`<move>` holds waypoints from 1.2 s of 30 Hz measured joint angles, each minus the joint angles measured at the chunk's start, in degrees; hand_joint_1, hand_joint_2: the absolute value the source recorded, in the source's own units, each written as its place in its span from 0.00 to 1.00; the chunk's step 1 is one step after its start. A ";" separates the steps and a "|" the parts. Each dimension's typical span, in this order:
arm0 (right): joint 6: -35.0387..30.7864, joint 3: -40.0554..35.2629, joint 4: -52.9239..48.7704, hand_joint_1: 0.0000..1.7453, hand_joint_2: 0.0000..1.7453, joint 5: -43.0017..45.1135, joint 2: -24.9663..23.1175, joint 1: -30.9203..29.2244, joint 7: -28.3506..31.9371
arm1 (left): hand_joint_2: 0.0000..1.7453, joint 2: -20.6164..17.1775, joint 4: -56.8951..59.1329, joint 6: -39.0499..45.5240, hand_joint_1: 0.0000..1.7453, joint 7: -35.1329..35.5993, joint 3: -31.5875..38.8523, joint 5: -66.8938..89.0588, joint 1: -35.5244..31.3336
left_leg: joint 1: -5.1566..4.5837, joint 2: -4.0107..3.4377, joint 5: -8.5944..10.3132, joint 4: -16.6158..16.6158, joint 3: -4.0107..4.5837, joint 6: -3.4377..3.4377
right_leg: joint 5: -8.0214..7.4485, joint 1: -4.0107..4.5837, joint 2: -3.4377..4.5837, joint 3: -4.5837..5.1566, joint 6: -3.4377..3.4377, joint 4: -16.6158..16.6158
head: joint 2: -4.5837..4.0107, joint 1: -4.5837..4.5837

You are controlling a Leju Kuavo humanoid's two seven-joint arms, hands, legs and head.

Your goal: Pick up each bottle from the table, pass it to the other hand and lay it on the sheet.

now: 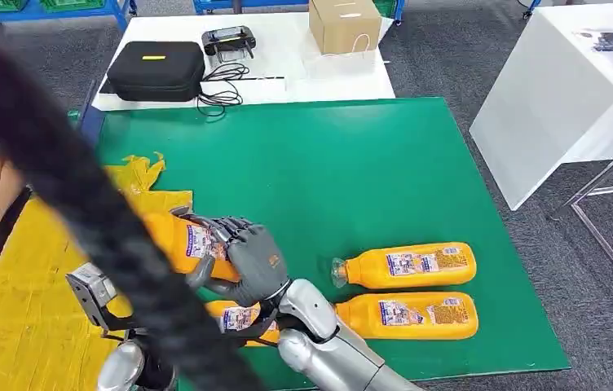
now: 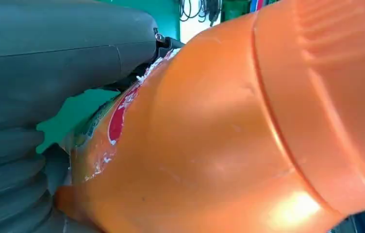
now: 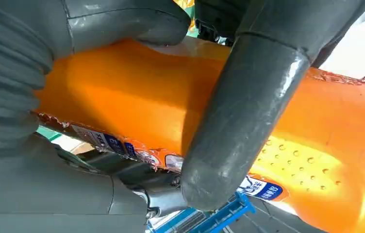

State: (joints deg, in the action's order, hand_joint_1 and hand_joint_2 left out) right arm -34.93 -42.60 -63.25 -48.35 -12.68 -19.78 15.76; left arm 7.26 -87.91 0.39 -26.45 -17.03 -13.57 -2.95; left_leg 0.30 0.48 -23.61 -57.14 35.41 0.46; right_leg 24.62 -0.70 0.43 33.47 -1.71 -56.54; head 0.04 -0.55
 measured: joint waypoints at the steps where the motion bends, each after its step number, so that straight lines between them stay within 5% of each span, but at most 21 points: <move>1: -0.02 0.00 0.00 0.00 1.00 0.00 0.00 0.01 0.00 | 1.00 0.00 0.00 0.02 1.00 -0.02 0.00 0.00 0.00 | 0.00 0.00 0.00 0.00 0.00 0.00 | 0.00 0.00 0.00 0.00 0.00 0.00 | 0.00 0.00; 9: -3.22 0.29 -2.94 0.00 1.00 0.09 0.81 2.08 0.94 | 1.00 -0.26 -1.77 4.47 1.00 -2.87 0.46 5.15 0.12 | 0.00 0.00 0.00 0.00 0.00 0.00 | 0.00 0.00 -0.01 0.00 0.00 0.00 | 0.00 0.00; 15: -1.57 2.69 -13.69 0.00 1.00 1.86 3.89 7.27 1.60 | 1.00 -3.32 -4.18 16.78 1.00 -1.55 2.45 30.06 0.79 | 0.00 0.03 -0.01 0.00 0.03 -0.01 | 0.02 0.00 -0.06 0.03 0.00 0.00 | 0.00 0.00; 22: 6.73 5.75 -25.26 0.00 1.00 3.89 7.06 13.71 1.20 | 1.00 -5.42 -5.90 29.83 1.00 8.91 5.27 65.89 3.09 | 0.00 0.03 -0.04 0.01 0.04 -0.01 | 0.02 0.00 -0.05 0.03 0.00 0.01 | 0.00 0.00; 29: 7.56 6.73 -29.64 0.00 1.00 4.02 8.55 15.79 1.20 | 1.00 -6.34 -6.25 30.18 1.00 10.09 6.27 67.68 3.84 | 0.00 0.02 -0.02 0.01 0.03 -0.02 | 0.01 0.01 -0.05 0.01 0.00 0.01 | 0.00 0.00; 36: 13.84 7.37 -30.88 0.00 1.00 -0.48 9.46 16.44 -1.42 | 1.00 -8.83 -4.21 27.84 1.00 25.53 7.02 98.98 3.66 | 0.00 0.01 -0.02 0.01 0.02 -0.02 | 0.01 0.00 -0.04 0.04 0.00 0.01 | 0.00 0.00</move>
State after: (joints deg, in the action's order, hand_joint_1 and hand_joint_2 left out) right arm -21.09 -35.23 -94.14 -48.83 -3.21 -3.34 14.34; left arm -1.58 -92.12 28.24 -0.91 -10.01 85.41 0.72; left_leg 0.30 0.49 -23.63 -57.14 35.43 0.44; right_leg 24.63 -0.70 0.39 33.51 -1.71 -56.53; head 0.04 -0.55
